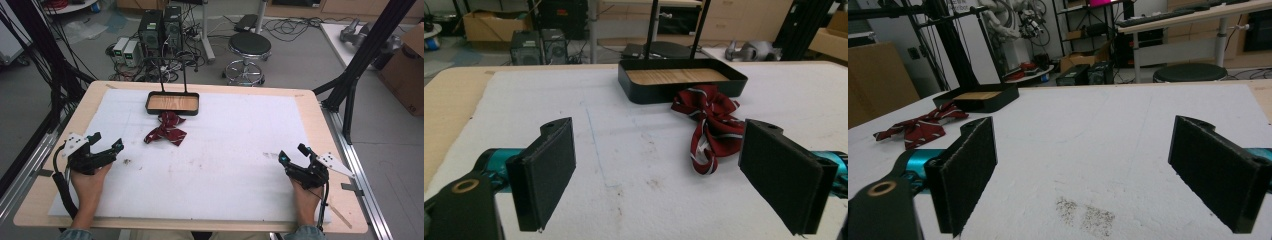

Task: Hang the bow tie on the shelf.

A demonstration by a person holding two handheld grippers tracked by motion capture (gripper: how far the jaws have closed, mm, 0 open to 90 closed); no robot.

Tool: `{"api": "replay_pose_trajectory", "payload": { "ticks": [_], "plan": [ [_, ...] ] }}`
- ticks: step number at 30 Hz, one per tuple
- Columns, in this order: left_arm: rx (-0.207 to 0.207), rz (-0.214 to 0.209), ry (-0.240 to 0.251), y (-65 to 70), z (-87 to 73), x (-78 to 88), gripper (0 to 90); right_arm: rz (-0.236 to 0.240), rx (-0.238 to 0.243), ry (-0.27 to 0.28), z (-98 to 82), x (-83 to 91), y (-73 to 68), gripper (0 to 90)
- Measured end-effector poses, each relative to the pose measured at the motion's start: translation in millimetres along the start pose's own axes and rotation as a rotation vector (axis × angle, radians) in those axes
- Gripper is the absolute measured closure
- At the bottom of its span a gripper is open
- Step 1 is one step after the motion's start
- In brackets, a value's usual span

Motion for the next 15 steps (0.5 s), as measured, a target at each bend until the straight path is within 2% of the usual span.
{"api": "replay_pose_trajectory", "payload": {
  "ticks": [3, 10, 15],
  "plan": [
    [0.011, -0.005, 0.001, -1.0, -0.1, -0.3, 16.2, 0.001, 0.003, -0.001, -0.1, 0.0, 0.0, 11.2],
    [0.000, -0.008, -0.010, 0.7, -1.2, -0.9, 16.3, 0.000, 0.007, -0.010, -0.8, -0.3, -1.2, 11.2],
    [0.008, -0.008, 0.007, 0.1, -0.7, 1.0, 17.0, -0.001, 0.010, -0.010, -0.8, -0.6, -0.8, 11.2]
  ]
}}
Point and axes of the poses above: each handheld gripper's, and its own axes: x roughly backward along the jaws, z roughly out of its top, y roughly to its right, the point moved 6 cm from there along -x, roughly forward along the jaws, and after that the axes turned 12 degrees about -y, right-handed, at the moved point
